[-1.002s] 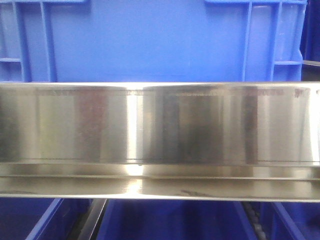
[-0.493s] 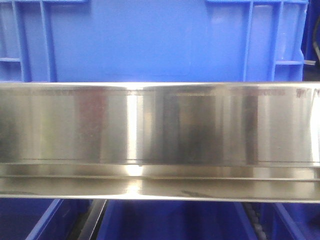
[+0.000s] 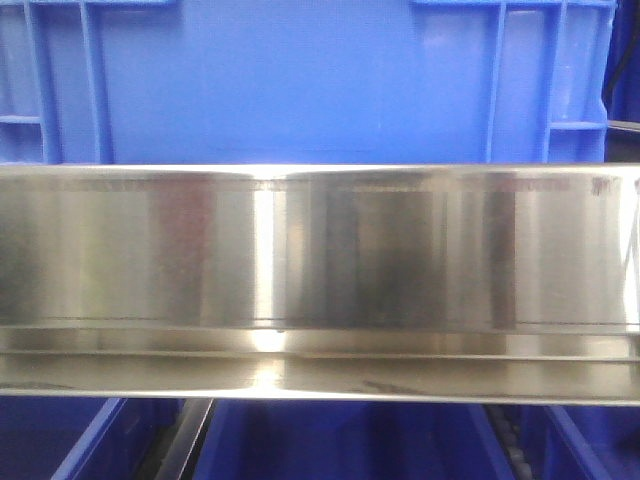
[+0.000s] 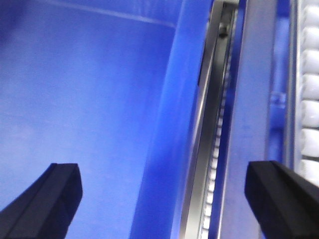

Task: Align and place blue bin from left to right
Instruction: 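Close both grippers on the side rims of the blue bin, then lift the blue bin with both grippers and pull it off the shelf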

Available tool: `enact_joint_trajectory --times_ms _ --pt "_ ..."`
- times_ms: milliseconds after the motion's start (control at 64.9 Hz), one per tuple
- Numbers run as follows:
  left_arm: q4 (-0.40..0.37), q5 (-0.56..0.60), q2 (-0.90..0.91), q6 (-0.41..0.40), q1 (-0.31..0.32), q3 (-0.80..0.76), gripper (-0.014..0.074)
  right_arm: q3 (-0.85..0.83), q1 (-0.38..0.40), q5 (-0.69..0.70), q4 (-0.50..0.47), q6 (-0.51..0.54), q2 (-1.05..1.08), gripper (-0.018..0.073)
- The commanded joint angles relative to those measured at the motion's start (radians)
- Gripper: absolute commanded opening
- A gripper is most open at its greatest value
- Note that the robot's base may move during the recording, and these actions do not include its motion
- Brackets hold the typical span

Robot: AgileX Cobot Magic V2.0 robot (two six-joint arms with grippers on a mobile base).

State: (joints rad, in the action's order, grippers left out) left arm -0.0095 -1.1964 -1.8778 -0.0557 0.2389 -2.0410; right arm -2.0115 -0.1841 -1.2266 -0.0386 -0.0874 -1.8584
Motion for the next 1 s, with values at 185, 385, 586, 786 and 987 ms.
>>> enact_joint_trajectory --times_ms 185,385,586,786,987 --pt "-0.011 0.011 -0.005 -0.008 -0.001 -0.008 0.0608 -0.009 0.002 0.006 -0.002 -0.002 -0.031 0.0568" --pt "-0.011 0.009 -0.005 -0.008 -0.001 -0.008 0.0602 -0.009 0.002 0.006 -0.006 -0.002 -0.037 0.0561" --pt "-0.011 0.003 -0.005 -0.008 -0.001 -0.008 0.0485 -0.009 0.002 0.006 -0.006 -0.002 -0.037 0.0297" --pt "-0.012 0.006 -0.005 -0.008 -0.001 -0.008 0.0083 -0.009 0.002 0.006 -0.006 -0.002 -0.033 -0.0086" --pt "-0.030 0.009 -0.005 -0.008 -0.001 -0.008 -0.0111 -0.010 0.002 0.006 -0.008 -0.002 -0.033 -0.0068"
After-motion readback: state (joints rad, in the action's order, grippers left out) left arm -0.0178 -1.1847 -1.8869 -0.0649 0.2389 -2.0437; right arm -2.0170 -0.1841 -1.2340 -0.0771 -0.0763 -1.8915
